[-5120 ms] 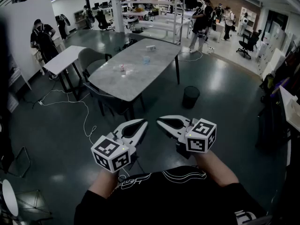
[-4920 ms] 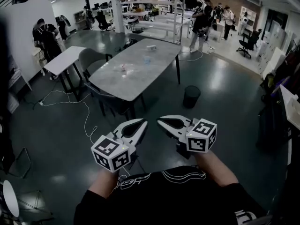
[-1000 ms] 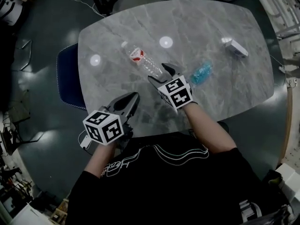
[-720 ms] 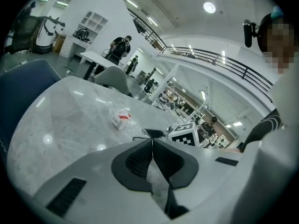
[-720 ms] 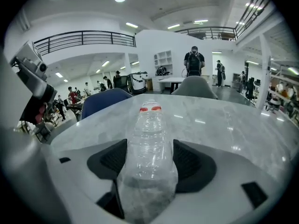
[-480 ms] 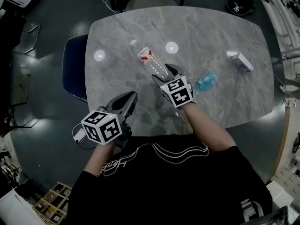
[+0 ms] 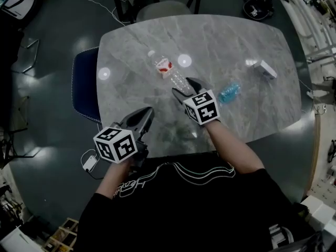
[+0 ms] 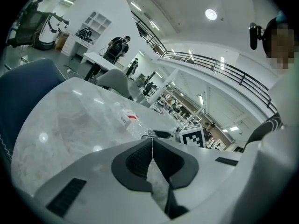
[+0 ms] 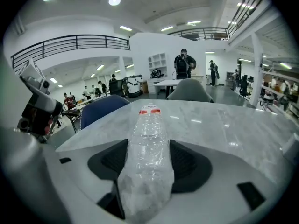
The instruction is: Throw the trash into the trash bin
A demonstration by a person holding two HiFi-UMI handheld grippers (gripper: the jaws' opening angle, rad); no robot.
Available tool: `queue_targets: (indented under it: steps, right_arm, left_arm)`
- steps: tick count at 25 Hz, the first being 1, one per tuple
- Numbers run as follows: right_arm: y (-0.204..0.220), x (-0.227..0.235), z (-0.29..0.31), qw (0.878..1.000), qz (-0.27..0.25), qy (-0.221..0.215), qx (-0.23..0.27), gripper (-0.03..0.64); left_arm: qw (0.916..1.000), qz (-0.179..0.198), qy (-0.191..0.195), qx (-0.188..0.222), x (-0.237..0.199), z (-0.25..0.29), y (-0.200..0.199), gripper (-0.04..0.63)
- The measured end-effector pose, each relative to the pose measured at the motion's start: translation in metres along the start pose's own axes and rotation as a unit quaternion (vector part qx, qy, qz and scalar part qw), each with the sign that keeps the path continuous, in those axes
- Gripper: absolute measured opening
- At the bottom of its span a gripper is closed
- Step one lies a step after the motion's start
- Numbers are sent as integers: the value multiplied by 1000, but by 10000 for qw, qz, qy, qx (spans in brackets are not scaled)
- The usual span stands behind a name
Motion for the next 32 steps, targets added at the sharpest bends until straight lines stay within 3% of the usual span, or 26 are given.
queue_targets:
  steps: [8, 14, 21, 28, 32]
  right_arm:
    - [-30, -31, -57, 9954, 510, 562, 591, 305]
    - [-29, -43, -122, 9792, 1029, 1416, 1031, 305]
    - [21, -40, -224, 9361, 1721, 2689, 1476, 305]
    - [88, -34, -317, 8890, 2147, 3765, 1477, 307]
    - [129, -30, -359, 8695, 2381, 4067, 1480, 307]
  left_arm:
    - [9964, 342, 719, -299, -1, -17, -23, 11]
    - [9823, 649, 1520, -878, 8, -1, -26, 11]
    - [9413, 972, 2748, -1704, 64, 54, 7, 11]
    - [8937, 1308, 3426, -2585, 135, 100, 67, 11]
    - [8716, 1474, 3646, -2926, 174, 120, 104, 11]
Point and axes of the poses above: the fingertips, and each gripper's own axes: z forward along the fingers, x to its right, y out of its underside, the point moved 8 cm from there along -z, backward along the fingers, and after that the axes turned 6 degrees about y, right-handed, at the moved point
